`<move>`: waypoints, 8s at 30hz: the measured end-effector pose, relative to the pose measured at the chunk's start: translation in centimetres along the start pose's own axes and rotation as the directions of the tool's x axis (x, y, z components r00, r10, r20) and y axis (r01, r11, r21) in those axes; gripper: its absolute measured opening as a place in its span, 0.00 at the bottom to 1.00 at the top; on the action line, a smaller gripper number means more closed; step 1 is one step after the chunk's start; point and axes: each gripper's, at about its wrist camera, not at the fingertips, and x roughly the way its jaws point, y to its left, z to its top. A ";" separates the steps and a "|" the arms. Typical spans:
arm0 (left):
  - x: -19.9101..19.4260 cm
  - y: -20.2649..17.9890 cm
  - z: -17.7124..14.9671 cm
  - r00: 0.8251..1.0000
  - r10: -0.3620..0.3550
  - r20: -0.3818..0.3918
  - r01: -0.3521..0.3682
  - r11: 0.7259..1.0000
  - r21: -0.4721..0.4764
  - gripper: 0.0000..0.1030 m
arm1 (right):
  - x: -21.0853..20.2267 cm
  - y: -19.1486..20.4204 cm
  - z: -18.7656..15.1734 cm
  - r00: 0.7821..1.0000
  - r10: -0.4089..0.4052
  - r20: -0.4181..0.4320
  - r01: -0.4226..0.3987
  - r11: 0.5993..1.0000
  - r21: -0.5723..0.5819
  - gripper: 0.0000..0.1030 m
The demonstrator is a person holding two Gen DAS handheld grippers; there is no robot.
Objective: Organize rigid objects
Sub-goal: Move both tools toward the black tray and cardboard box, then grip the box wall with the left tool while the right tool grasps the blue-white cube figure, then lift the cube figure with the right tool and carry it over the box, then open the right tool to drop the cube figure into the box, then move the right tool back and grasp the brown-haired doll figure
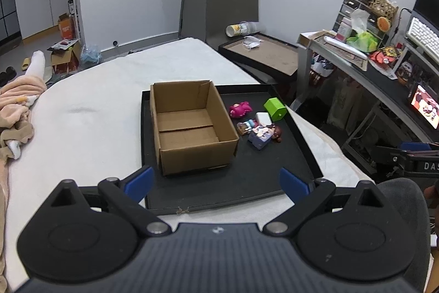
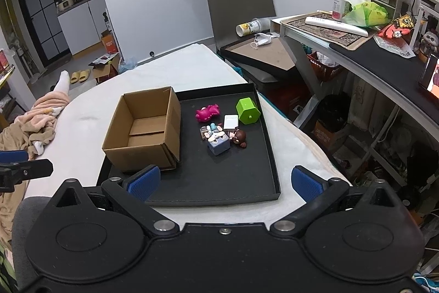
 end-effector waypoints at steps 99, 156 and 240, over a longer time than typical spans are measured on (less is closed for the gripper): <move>21.0 10.9 1.3 0.974 0.050 -0.223 -0.101 0.969 -0.226 0.12 | 31.5 2.3 3.2 0.919 0.028 -0.393 -0.112 0.975 -0.192 0.42; 21.1 10.0 0.4 0.978 -0.053 -0.202 -0.005 0.962 -0.274 0.15 | 21.3 10.5 10.6 0.984 0.076 -0.160 -0.116 0.959 -0.258 0.42; 23.6 6.0 2.0 0.940 0.097 -0.326 -0.149 0.980 -0.136 0.15 | 26.3 -3.4 5.4 0.978 0.108 -0.181 -0.104 0.994 0.029 0.67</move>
